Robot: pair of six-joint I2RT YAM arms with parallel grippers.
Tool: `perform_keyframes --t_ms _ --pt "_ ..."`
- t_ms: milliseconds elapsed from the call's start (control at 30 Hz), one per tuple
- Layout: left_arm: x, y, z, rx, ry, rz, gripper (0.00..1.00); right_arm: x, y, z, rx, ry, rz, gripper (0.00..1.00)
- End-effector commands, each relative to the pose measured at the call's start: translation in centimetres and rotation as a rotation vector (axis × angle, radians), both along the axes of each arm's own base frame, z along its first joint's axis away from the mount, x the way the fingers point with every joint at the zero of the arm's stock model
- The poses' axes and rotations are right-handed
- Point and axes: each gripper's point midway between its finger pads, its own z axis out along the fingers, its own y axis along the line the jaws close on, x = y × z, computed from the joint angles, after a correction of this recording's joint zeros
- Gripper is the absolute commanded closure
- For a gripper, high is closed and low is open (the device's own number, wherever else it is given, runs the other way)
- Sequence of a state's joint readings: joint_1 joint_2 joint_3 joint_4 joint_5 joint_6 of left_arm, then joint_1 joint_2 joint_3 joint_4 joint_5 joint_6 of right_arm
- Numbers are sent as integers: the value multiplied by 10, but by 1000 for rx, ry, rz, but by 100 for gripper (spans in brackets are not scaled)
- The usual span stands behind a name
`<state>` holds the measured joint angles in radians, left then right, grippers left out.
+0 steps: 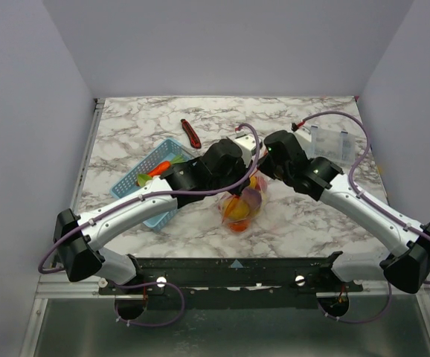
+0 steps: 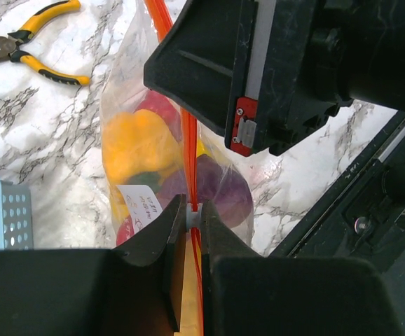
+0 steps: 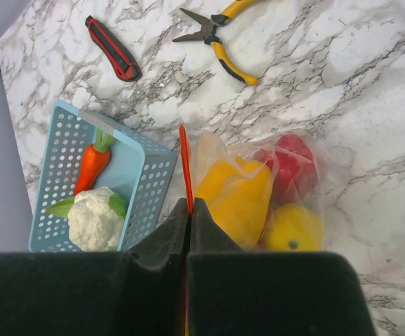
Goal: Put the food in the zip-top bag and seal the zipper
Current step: Zip the zipper food storage bag at the center of the board.
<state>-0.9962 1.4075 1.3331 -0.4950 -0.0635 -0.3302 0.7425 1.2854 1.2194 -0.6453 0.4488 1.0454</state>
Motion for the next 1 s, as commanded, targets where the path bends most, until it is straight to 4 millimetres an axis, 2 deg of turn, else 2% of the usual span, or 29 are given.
perform_keyframes --t_ms 0,200,267,567,967 --pt "-12 -3 10 -17 39 -36 100 7 -22 6 1 -58 -146 100" --pt "-24 9 -1 21 95 -35 100 12 -34 14 21 -106 -230 100" --pt "-33 14 -5 25 126 -56 100 15 -35 18 20 -122 -243 100" --pt "-67 46 -28 47 212 -80 100 27 -34 24 -9 -147 -265 100" --pt "-91 73 -43 63 277 -69 100 31 -34 26 -21 -161 -268 100"
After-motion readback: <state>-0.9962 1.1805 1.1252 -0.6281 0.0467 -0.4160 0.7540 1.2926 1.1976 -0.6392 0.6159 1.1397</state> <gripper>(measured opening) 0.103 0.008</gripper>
